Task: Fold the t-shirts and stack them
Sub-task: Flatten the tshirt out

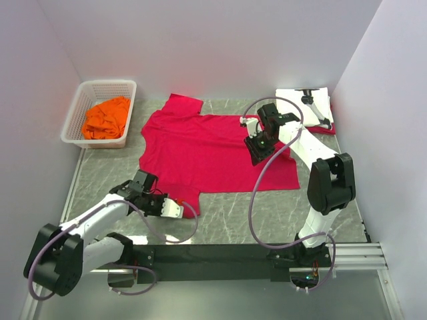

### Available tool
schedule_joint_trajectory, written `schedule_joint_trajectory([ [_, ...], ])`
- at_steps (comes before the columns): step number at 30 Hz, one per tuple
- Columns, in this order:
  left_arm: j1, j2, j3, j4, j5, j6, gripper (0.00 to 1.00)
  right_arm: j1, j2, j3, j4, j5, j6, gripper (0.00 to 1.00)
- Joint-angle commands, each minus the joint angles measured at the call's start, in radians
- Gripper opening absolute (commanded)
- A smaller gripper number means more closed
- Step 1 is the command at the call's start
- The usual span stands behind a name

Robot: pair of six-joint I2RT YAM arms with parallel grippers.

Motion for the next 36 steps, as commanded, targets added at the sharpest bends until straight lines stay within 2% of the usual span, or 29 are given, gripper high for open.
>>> schedule_joint_trajectory([
  [1,-0.012,0.04,0.061,-0.013,-0.003,0.02,0.13,-0.015,0.006,0.002,-0.008,0.013,-0.011,0.36],
  [5,-0.004,0.113,0.304,-0.229,0.11,-0.04,0.01,-0.024,0.009,0.0,-0.006,0.014,-0.017,0.36],
  [7,0.011,0.196,0.4,-0.3,0.129,-0.054,0.01,-0.025,0.018,0.003,-0.005,0.011,-0.019,0.35],
  [9,0.057,0.372,0.559,-0.401,0.166,-0.06,0.03,-0.025,0.033,0.008,0.0,0.011,-0.019,0.36],
  [10,0.08,0.511,0.621,-0.439,0.189,-0.053,0.08,-0.025,0.039,0.009,0.003,0.011,-0.019,0.35],
  [11,0.103,0.58,0.746,-0.476,0.206,-0.062,0.16,-0.028,0.047,0.009,0.004,0.011,-0.019,0.36],
  [12,0.15,0.645,0.811,-0.509,0.242,-0.116,0.42,-0.027,0.049,0.008,0.006,0.013,-0.02,0.36],
  [13,0.174,0.753,0.872,-0.535,0.261,-0.134,0.54,-0.032,0.052,0.006,0.008,0.014,-0.02,0.36],
  [14,0.195,0.791,0.981,-0.552,0.279,-0.154,0.6,-0.033,0.053,0.005,0.009,0.014,-0.019,0.36],
  [15,0.233,0.819,1.021,-0.562,0.307,-0.192,0.67,-0.036,0.056,-0.001,0.008,0.014,-0.022,0.36],
  [17,0.267,0.834,1.075,-0.537,0.365,-0.239,0.69,-0.038,0.049,-0.011,0.011,0.017,-0.023,0.36],
  [19,0.301,0.795,1.068,-0.482,0.382,-0.281,0.68,-0.044,0.044,-0.027,0.018,0.019,-0.026,0.36],
  [23,0.316,0.667,0.907,-0.446,0.372,-0.231,0.59,-0.05,0.027,-0.052,0.023,0.014,-0.028,0.36],
  [24,0.316,0.637,0.869,-0.434,0.361,-0.206,0.51,-0.05,0.024,-0.057,0.023,0.014,-0.03,0.35],
  [26,0.309,0.554,0.763,-0.353,0.307,-0.243,0.42,-0.05,0.024,-0.058,0.023,0.013,-0.027,0.36],
  [27,0.289,0.543,0.744,-0.348,0.295,-0.276,0.33,-0.052,0.023,-0.058,0.024,0.008,-0.027,0.36],
  [28,0.283,0.538,0.733,-0.355,0.296,-0.287,0.32,-0.052,0.024,-0.058,0.026,0.008,-0.023,0.35],
  [32,0.26,0.553,0.655,-0.298,0.312,-0.454,0.37,-0.05,0.032,-0.049,0.02,0.007,-0.022,0.35],
  [33,0.258,0.553,0.638,-0.218,0.304,-0.571,0.42,-0.05,0.032,-0.049,0.02,0.008,-0.022,0.35],
  [36,0.247,0.567,0.612,-0.13,0.276,-0.731,0.49,-0.05,0.029,-0.057,0.017,0.019,-0.022,0.35],
])
